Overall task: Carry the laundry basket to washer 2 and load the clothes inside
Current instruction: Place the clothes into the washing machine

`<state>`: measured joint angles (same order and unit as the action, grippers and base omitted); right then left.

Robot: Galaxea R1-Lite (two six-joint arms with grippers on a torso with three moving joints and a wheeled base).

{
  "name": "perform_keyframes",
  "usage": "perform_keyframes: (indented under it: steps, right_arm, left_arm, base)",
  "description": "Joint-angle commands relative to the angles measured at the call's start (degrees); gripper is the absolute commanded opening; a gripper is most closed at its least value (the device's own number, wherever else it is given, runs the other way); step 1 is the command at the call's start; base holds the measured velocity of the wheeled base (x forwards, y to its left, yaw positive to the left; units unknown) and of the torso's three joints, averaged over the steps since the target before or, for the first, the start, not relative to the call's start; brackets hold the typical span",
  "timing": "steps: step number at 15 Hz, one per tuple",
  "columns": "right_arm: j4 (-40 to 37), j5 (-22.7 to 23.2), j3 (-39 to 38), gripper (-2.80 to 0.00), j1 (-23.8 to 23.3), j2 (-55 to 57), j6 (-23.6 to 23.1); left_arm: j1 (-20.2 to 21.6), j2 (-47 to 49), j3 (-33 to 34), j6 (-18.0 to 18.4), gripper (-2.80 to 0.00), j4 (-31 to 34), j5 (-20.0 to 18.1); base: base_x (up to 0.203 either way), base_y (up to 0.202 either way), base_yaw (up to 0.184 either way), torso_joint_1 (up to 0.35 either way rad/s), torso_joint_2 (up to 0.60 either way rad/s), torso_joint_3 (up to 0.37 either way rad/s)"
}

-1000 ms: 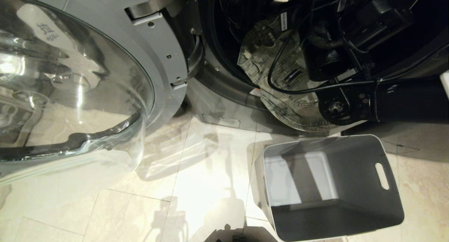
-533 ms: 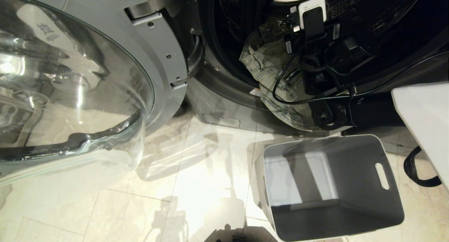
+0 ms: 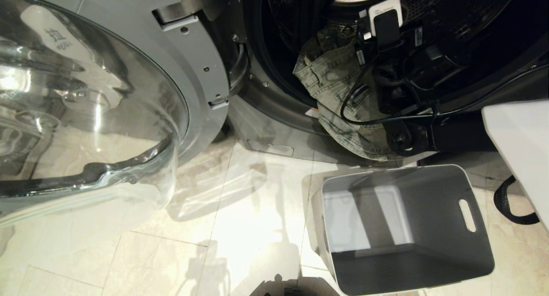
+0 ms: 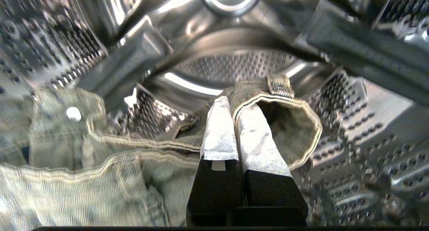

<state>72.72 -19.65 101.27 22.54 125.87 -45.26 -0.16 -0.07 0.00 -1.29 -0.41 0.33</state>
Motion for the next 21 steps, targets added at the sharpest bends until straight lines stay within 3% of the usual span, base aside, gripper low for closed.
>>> perform_keyframes:
  steps: [1,21]
  right_arm:
    - [0.41,-0.12,-0.19,-2.8,-0.04,-0.72,-0.27]
    - [0.5,0.05,-0.9,-2.8,0.02,-0.72,-0.36]
  left_arm:
    - [-0.02,0.07,0.0,-0.03,-2.8,-0.02,0.02]
    - [-0.02,0.07,0.0,-0.03,-2.8,-0.02,0.02]
  base:
    - [0.0,0.0,0.0,0.0,0.0,0.0]
    - [0.0,0.0,0.0,0.0,0.0,0.0]
